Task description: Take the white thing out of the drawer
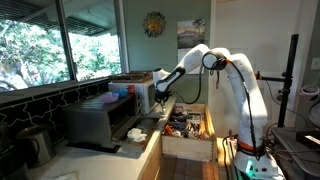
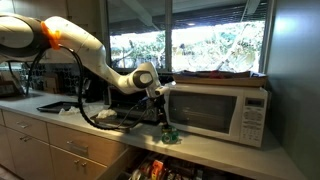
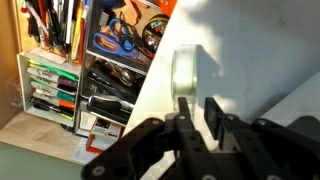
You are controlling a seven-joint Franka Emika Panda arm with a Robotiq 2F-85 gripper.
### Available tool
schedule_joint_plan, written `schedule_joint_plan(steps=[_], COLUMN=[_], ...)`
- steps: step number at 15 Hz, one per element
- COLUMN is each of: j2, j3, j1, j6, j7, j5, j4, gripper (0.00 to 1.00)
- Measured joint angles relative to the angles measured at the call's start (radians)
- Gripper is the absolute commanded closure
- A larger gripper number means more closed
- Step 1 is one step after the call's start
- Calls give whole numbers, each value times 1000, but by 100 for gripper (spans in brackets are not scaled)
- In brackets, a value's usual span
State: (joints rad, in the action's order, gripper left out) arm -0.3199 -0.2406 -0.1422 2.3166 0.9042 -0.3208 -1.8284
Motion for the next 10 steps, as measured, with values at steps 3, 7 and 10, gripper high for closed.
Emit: schedule_joint_plan(steps=[3, 7, 10], j2=[11, 90, 204], j3=[-5, 6, 54], j1=[11, 40, 57], j6=[0, -36, -138], j7=[0, -49, -186], j5=[-1, 1, 10], j4=[11, 12, -32], gripper=[20, 0, 0])
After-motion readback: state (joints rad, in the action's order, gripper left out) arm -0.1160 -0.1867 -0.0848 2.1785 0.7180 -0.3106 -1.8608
